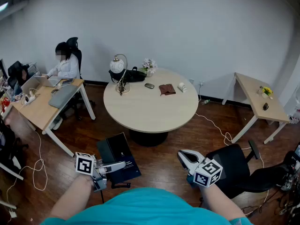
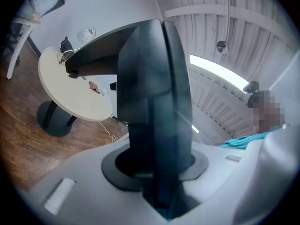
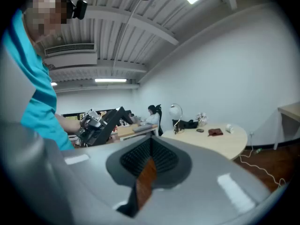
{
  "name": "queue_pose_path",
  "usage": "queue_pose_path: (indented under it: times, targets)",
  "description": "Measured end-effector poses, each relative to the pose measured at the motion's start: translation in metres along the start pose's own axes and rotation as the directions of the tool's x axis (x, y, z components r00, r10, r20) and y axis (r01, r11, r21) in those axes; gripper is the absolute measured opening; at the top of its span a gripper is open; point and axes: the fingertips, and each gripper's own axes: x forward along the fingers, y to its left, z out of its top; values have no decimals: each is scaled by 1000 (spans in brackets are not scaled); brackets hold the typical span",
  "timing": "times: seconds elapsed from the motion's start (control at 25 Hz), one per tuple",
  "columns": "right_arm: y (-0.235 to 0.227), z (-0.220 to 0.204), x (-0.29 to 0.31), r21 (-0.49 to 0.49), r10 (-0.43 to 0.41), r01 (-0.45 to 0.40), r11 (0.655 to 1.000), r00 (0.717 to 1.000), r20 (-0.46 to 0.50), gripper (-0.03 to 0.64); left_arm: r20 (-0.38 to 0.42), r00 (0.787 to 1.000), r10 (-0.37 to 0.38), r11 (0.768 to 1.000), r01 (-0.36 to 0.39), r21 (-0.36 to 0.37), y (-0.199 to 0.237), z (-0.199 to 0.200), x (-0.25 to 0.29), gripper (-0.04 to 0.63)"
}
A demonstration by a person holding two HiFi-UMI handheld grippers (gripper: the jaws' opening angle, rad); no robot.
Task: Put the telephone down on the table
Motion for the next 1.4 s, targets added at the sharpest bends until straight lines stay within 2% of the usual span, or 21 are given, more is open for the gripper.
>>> queue_pose_path:
  times: [0.2,0.36,0.52,0.72,0.96,1.16,1.28,1.4]
  targets:
    - [-28,2,-30,3,-5,5,1000,1000,9,3,-8,1000,-8,1000,8,9,-12,-6,40,170]
    - [-53,-1,-52,6,5,-5,1000,1000,13,3,-16,1000,26,999,-26,41,-15,-12,75,169]
    - [-74,-4,-66,8,25,-25,1000,1000,4,3,2,999,33,999,-33,15,-20,-21,103,169]
    - [-87,-9,-61,15,42,-42,999,999,-11,3,7,999,32,999,-31,-15,-14,-26,112,170]
    - [-87,-11,-18,19,48,-47,999,998,-37,3,21,999,30,999,-30,-18,16,0,90,169]
    - [-84,10,49,22,26,-25,999,999,-38,3,30,1000,4,1000,-4,-12,56,54,48,169]
    - [-83,19,88,33,9,-7,999,999,-40,3,32,999,-30,999,31,-39,76,84,18,169]
    - [-86,24,124,41,-15,17,999,999,-47,3,6,1000,-7,1000,7,-21,102,112,-9,169]
